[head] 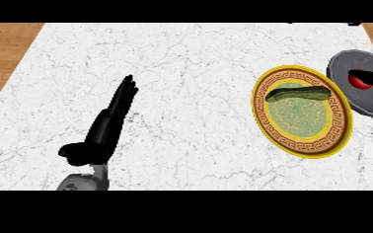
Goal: Pick the tomato from the plate and place it in the pan
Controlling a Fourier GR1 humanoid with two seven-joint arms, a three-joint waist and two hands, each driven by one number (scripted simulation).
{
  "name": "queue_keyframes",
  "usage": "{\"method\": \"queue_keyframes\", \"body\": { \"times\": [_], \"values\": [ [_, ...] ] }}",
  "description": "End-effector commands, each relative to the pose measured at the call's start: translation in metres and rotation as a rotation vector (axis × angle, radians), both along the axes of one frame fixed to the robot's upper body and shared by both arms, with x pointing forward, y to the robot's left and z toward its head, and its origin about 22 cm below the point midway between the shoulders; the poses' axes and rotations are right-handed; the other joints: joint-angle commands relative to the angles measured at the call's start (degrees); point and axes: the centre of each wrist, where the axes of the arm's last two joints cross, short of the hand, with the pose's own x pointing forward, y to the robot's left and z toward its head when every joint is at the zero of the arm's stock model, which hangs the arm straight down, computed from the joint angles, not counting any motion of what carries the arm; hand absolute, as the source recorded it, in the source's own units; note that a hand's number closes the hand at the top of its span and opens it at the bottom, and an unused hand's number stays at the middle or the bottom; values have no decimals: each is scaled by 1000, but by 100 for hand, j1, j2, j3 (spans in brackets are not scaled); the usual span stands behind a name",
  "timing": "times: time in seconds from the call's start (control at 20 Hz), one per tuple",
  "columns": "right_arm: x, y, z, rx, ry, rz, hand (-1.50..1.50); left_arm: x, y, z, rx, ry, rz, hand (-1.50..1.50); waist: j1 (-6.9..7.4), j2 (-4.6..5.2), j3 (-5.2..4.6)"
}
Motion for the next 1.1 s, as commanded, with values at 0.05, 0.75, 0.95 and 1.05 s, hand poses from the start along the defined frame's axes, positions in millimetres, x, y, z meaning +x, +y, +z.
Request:
{"method": "queue_keyframes", "body": {
  "times": [0.05, 0.75, 0.95, 1.05],
  "values": [
    [-10, -15, 3, 102, -185, -6, -150, -6, -11, -4, -5, 4, 20, 0, -122, -54, -12],
    [-90, -79, -21, 333, -296, 288, -150, -16, 12, -16, 3, 19, 62, 0, -303, -150, -41],
    [-109, -69, -54, 287, -288, 318, -150, -2, 16, 5, 25, 31, 56, 0, -363, -173, -49],
    [-114, -73, -53, 302, -257, 333, -150, -9, 15, -18, 8, 26, 69, 0, -394, -184, -56]
  ]
}}
